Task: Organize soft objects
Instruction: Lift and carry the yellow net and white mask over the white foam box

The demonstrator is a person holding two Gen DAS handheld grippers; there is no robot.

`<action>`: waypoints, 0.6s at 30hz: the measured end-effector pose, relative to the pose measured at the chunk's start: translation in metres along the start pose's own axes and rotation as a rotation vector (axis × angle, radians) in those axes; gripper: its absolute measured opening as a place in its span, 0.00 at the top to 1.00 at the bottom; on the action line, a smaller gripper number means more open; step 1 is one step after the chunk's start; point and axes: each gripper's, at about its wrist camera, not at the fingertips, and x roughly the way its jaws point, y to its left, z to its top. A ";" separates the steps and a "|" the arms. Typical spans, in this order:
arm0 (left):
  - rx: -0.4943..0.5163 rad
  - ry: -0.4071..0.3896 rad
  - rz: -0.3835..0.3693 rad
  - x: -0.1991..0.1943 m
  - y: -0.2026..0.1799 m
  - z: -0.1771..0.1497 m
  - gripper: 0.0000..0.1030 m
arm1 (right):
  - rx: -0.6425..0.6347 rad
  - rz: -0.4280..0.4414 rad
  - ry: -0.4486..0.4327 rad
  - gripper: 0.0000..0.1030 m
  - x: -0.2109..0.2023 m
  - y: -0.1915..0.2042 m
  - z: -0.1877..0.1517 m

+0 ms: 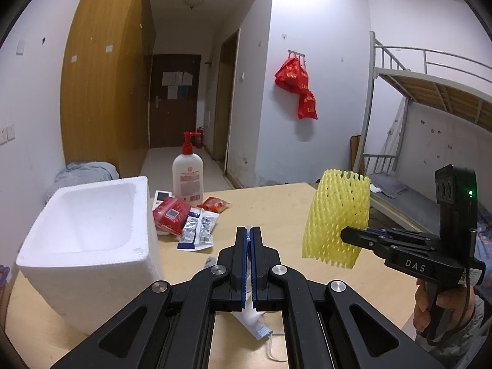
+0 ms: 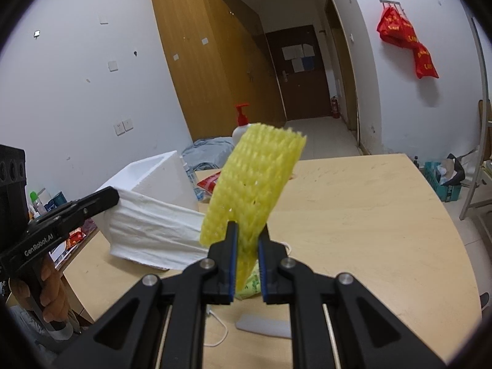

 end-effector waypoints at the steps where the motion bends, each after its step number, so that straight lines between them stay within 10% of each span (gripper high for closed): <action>1: 0.002 -0.001 -0.002 -0.002 -0.001 0.000 0.98 | -0.001 0.000 -0.003 0.86 -0.002 0.001 -0.001; 18: 0.020 -0.070 0.025 -0.050 0.003 -0.003 0.98 | -0.030 -0.003 -0.057 0.86 -0.037 0.025 -0.010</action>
